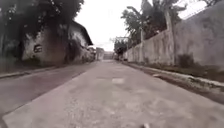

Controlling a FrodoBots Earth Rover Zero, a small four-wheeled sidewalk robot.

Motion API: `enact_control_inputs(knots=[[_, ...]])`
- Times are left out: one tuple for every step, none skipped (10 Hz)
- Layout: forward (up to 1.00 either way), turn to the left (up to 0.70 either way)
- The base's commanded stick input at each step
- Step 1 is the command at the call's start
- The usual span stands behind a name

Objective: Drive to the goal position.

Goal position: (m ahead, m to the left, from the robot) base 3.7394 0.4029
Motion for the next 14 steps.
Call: enact_control_inputs(knots=[[0.70, 0.00], [0.70, 0.00], [0.70, 0.00], [0.70, 0.00], [0.70, 0.00], [0.70, 0.00], [0.70, 0.00], [0.70, 0.00], [0.70, 0.00], [0.70, 0.00], [0.70, 0.00], [0.70, 0.00], [0.70, 0.00], [0.70, 0.00]])
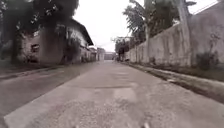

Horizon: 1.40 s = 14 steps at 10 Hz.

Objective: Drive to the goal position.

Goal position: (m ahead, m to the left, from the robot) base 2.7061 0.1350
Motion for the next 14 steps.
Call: enact_control_inputs(knots=[[0.70, 0.00], [0.70, 0.00], [0.70, 0.00], [0.70, 0.00], [0.70, 0.00], [0.70, 0.00], [0.70, 0.00], [0.70, 0.00], [0.70, 0.00], [0.70, 0.00], [0.70, 0.00], [0.70, 0.00], [0.70, 0.00], [0.70, 0.00]])
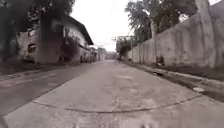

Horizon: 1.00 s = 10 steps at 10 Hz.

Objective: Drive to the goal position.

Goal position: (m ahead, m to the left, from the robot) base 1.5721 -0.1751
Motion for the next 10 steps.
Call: enact_control_inputs(knots=[[0.70, 0.00], [0.70, 0.00], [0.70, 0.00], [0.70, 0.00], [0.70, 0.00], [0.70, 0.00], [0.70, 0.00], [0.70, 0.00], [0.70, 0.00], [0.70, 0.00]])
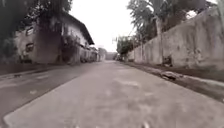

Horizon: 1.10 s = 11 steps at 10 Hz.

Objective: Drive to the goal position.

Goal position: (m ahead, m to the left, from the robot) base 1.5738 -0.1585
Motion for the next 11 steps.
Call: enact_control_inputs(knots=[[0.70, 0.00], [0.70, 0.00], [0.70, 0.00], [0.70, 0.00], [0.70, 0.00], [0.70, 0.00], [0.70, 0.00], [0.70, 0.00], [0.70, 0.00], [0.70, 0.00], [0.70, 0.00]])
